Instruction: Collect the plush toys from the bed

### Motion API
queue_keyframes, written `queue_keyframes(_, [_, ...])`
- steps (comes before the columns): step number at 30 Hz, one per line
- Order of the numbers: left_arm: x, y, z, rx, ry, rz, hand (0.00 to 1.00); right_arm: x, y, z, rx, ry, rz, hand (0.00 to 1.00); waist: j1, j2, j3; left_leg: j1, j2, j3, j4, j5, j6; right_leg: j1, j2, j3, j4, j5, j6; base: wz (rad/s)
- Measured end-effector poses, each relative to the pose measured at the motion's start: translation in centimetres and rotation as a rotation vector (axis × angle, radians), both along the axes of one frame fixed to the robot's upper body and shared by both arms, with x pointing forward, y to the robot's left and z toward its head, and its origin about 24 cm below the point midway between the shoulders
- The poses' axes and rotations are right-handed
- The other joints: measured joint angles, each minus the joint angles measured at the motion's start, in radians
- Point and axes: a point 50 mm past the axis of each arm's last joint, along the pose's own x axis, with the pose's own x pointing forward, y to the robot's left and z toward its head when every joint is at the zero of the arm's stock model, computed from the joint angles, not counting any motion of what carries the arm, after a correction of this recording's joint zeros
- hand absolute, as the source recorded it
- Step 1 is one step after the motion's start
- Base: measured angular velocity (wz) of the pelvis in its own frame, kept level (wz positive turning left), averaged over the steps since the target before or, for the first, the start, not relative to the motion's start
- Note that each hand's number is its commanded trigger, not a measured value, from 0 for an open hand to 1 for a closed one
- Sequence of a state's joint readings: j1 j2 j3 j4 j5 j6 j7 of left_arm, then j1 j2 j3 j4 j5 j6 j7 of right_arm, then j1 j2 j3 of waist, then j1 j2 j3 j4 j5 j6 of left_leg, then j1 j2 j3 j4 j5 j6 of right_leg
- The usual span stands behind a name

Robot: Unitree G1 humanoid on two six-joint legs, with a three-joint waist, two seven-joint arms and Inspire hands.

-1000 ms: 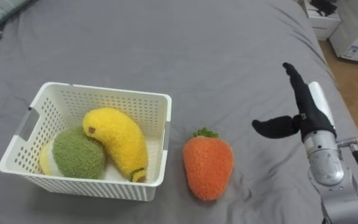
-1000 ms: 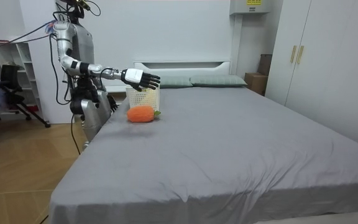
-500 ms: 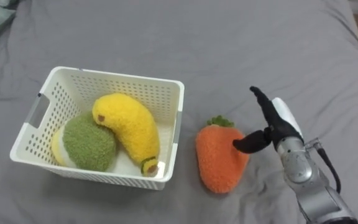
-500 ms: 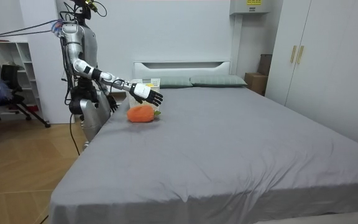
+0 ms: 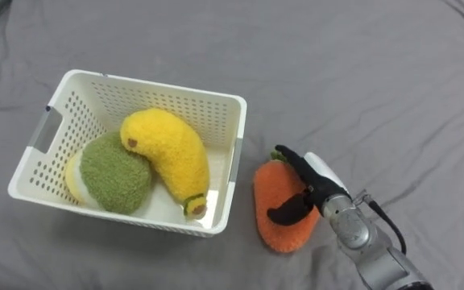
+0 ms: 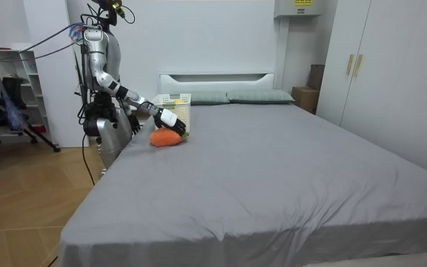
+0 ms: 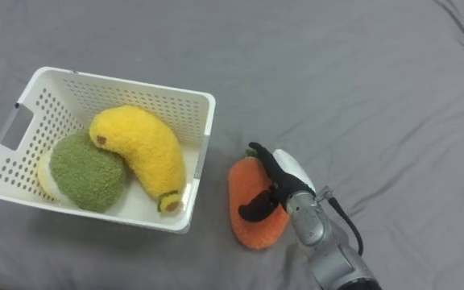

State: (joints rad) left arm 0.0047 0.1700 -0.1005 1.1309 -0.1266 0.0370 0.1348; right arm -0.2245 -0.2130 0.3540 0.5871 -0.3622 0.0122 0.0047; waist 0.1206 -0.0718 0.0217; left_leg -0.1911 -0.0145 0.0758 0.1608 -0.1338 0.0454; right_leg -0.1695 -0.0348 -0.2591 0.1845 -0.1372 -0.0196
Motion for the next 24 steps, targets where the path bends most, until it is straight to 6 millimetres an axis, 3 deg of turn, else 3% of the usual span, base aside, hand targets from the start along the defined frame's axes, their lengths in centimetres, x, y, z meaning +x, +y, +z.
queue_keyframes(8, [0.3,-0.1,0.0,-0.003,-0.002,-0.004,0.0,0.3,0.2,-0.1,-0.045,0.021,0.039,0.0,-0.004,0.001,-0.0007,-0.011,0.0,-0.012,0.003,0.0,0.0,-0.004,-0.002,-0.034,0.0,0.0,0.0,0.04])
queue_keyframes(9, [0.3,-0.1,0.0,-0.003,-0.002,-0.003,0.0,0.3,0.1,-0.1,-0.048,0.023,0.037,0.08,-0.004,0.001,-0.0007,-0.011,0.0,-0.013,0.003,0.0,0.0,-0.004,-0.002,-0.039,0.0,0.0,0.0,0.06])
queue_keyframes(11, [0.3,-0.1,0.1,-0.003,-0.004,-0.004,0.0,0.2,-0.4,-0.6,-0.062,0.041,0.028,1.0,-0.004,0.001,-0.0014,-0.013,-0.001,-0.02,0.006,0.0,0.0,-0.003,-0.004,-0.046,0.001,0.0,0.0,0.08])
queue_keyframes(24, [0.8,-0.1,0.2,-0.001,-0.014,-0.007,0.0,1.1,-1.4,-0.6,-0.172,0.046,0.044,1.0,0.009,0.002,-0.0024,-0.017,-0.002,-0.032,0.011,0.0,-0.001,0.0,-0.003,-0.049,0.0,0.0,0.0,0.02])
